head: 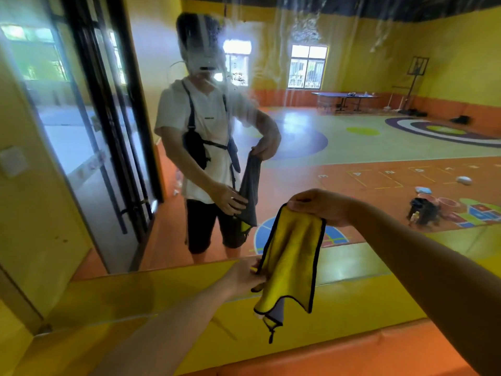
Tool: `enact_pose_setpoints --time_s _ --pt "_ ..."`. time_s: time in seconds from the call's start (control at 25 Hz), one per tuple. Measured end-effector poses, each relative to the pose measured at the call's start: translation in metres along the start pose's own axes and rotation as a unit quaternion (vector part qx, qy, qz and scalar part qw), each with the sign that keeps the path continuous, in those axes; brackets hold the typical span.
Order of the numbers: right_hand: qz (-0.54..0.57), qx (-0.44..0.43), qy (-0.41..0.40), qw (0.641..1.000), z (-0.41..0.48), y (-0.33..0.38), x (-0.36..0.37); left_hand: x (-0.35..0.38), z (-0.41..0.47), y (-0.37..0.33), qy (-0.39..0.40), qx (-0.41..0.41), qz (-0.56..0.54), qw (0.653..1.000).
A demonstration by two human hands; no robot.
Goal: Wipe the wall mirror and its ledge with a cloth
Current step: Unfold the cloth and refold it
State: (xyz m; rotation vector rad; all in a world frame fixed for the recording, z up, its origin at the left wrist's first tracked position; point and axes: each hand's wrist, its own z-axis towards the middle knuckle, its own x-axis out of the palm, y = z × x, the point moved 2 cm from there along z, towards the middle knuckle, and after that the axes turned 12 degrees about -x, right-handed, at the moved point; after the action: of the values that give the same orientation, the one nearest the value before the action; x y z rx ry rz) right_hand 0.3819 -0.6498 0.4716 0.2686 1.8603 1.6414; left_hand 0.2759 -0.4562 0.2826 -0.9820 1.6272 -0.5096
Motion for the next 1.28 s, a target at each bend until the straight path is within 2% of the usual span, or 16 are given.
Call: enact_pose_setpoints --time_s 0.12,0.28,0.36,0.4,0.44,0.52,0.6,0.68,0.72,0.88,0.92,1.04,1.12,1.28 --pt "0.012 0.016 -0.005 1.000 -0.012 0.005 -0.018 0.007 -0.008 -0.004 -0.037 0.035 0.003 0.999" --pt "0.031 0.076 0.013 0.997 -0.038 -0.016 -0.051 -0.029 -0.007 0.018 -0.099 0.001 0.027 0.995" --pt "-0.060 0.114 0.038 0.991 -0.049 -0.030 -0.061 -0.053 -0.005 0.028 -0.129 -0.005 0.033 0.991" --pt "-0.174 0.124 0.049 0.976 -0.052 -0.038 -0.065 -0.062 0.000 0.033 -0.133 -0.010 0.043 0.990" --pt "-0.298 0.124 0.053 0.945 -0.054 -0.045 -0.069 -0.070 0.001 0.032 -0.137 -0.004 0.052 0.989" --pt "-0.459 0.106 0.032 0.882 -0.053 -0.057 -0.073 -0.078 -0.004 0.021 -0.158 0.028 0.082 0.984" --pt "-0.530 0.092 -0.013 0.843 -0.052 -0.067 -0.073 -0.082 -0.016 0.004 -0.214 0.062 0.158 0.962" --pt "-0.552 0.077 -0.063 0.828 -0.051 -0.067 -0.066 -0.084 -0.024 -0.011 -0.277 0.100 0.195 0.936" --pt "-0.565 0.062 -0.088 0.818 -0.049 -0.065 -0.060 -0.086 -0.026 -0.017 -0.292 0.114 0.188 0.931" --pt "-0.662 -0.049 -0.160 0.731 -0.038 -0.052 -0.036 -0.089 -0.025 -0.043 -0.325 0.171 0.132 0.921" --pt "-0.654 -0.081 -0.175 0.731 -0.033 -0.051 -0.034 -0.090 -0.023 -0.048 -0.327 0.188 0.127 0.917" --pt "-0.528 -0.195 -0.192 0.804 -0.012 -0.052 -0.024 -0.091 -0.023 -0.068 -0.310 0.221 0.088 0.920" --pt "-0.440 -0.263 -0.201 0.835 -0.001 -0.048 -0.008 -0.089 -0.018 -0.075 -0.293 0.222 0.031 0.929" --pt "-0.278 -0.211 -0.235 0.907 0.015 -0.045 0.032 -0.072 -0.014 -0.083 -0.233 0.182 -0.138 0.945"
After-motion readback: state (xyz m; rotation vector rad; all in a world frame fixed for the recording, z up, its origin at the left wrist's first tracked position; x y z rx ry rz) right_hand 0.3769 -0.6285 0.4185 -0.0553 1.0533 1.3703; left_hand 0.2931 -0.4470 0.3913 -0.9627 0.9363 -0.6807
